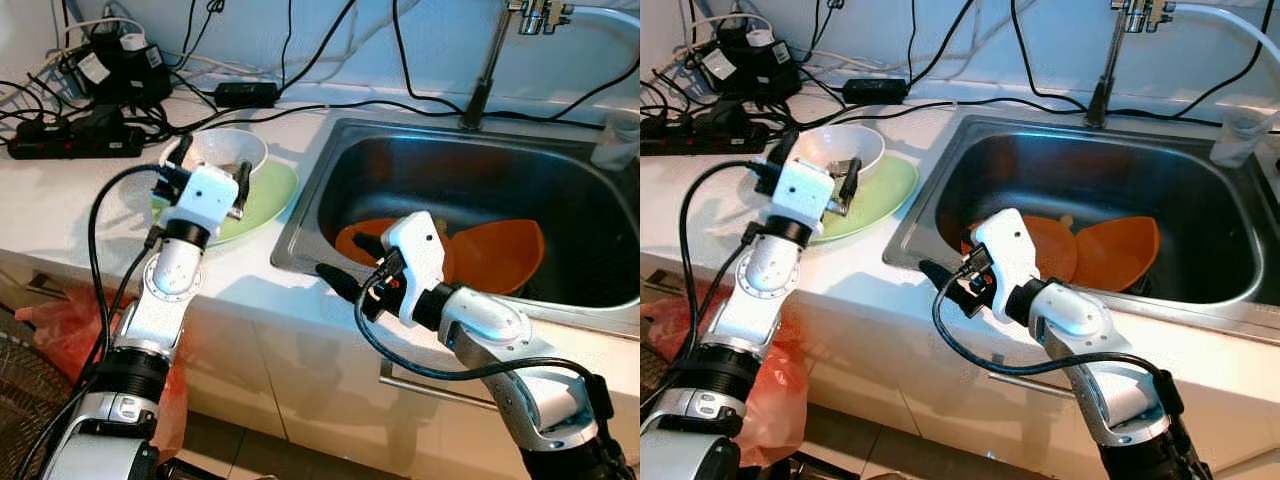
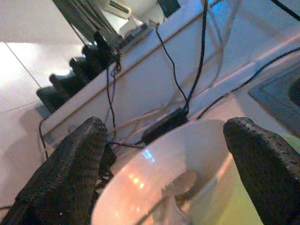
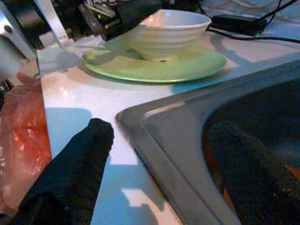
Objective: Kitchen organization
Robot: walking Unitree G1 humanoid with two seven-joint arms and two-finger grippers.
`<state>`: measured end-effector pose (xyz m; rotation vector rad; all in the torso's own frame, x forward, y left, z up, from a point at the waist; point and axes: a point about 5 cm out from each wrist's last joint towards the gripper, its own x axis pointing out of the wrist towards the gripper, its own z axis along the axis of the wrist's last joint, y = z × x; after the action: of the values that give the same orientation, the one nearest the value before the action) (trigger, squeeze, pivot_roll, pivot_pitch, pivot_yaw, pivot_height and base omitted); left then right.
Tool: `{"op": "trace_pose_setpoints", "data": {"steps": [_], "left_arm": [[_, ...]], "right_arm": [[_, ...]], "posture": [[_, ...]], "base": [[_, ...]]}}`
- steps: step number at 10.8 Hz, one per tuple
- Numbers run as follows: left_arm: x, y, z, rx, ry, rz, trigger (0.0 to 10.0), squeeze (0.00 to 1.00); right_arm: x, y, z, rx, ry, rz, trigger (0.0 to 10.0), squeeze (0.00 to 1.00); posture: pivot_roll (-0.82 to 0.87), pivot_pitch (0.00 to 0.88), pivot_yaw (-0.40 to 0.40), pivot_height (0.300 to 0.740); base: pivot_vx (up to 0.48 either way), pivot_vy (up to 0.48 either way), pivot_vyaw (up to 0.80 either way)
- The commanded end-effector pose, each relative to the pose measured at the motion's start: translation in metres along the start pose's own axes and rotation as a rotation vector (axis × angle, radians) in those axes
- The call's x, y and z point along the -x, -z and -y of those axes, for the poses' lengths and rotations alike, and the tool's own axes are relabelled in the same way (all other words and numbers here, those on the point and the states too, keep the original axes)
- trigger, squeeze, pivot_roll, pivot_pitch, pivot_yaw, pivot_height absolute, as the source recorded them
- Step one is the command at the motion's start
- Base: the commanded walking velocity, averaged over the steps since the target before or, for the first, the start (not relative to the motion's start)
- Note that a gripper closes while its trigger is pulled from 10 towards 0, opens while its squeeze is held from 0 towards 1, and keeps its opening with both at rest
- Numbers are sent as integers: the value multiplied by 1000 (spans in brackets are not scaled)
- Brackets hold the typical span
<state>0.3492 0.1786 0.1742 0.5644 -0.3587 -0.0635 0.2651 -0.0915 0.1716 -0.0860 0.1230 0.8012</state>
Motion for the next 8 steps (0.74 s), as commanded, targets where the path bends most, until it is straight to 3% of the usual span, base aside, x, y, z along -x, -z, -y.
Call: {"op": "trace_pose_setpoints", "data": {"steps": [1, 3, 6, 7, 8], "left_arm": [[2, 5, 4, 17, 22, -19, 10000, 0], [-3, 7, 7, 50, 30, -32, 10000, 0], [-7, 7, 10, 80, 46, -24, 10000, 0], [-8, 7, 11, 90, 53, -24, 4745, 0], [-9, 7, 12, 96, 59, -25, 1882, 0]], "right_arm": [[0, -5, -7, 1, -41, 12, 10000, 0], [0, -15, -17, -45, -99, 73, 10000, 0], [3, -18, -27, -43, -161, 75, 10000, 0], [4, -20, -27, -44, -160, 75, 10000, 0], [5, -21, -27, -43, -160, 77, 10000, 0]], "posture": [[-43, 0, 54, 740], [-56, 0, 56, 740], [-80, 0, 58, 740], [-84, 0, 59, 740], [-86, 0, 60, 740]], "base": [[0, 0, 0], [0, 0, 0], [0, 0, 0], [0, 0, 0], [0, 0, 0]]}}
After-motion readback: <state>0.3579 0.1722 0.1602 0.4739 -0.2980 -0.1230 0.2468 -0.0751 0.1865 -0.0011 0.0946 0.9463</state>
